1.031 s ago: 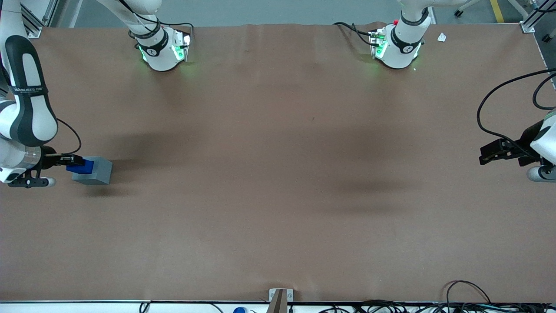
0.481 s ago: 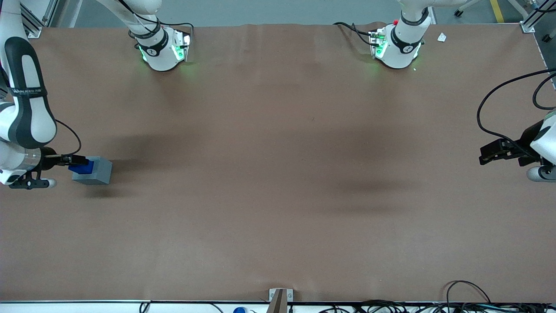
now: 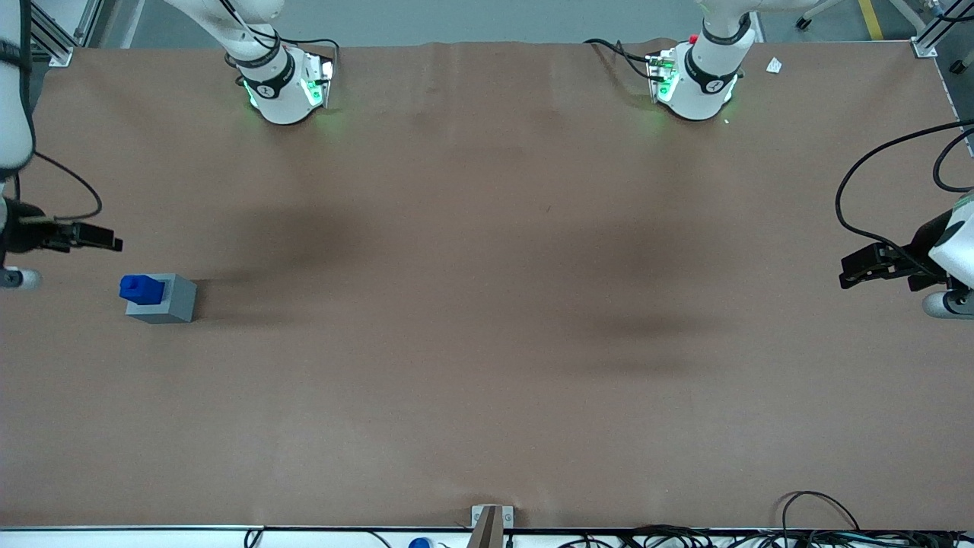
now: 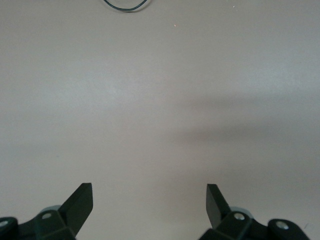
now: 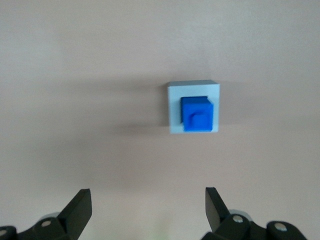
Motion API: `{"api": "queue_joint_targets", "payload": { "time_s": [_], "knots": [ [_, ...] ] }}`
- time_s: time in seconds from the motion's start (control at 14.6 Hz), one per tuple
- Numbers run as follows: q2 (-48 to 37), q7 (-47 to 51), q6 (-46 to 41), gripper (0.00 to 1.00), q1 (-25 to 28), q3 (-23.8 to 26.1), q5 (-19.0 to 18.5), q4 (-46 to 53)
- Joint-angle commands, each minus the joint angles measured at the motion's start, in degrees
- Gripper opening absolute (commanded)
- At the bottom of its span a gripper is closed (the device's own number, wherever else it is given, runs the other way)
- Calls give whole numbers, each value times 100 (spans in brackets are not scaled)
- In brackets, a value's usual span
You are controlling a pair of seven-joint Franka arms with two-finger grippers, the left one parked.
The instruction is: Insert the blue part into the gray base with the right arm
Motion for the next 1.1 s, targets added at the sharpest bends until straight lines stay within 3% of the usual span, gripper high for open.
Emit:
{"api": "queue_joint_targets", "payload": {
  "time_s": [0.0, 0.41, 1.03],
  "knots": [
    [-670, 649, -186, 100, 393, -2, 45, -226],
    [-1505, 1653, -450, 100, 1394, -2, 19, -287],
    [-1885, 1495, -371, 100, 1369, -72, 80, -490]
  ]
}}
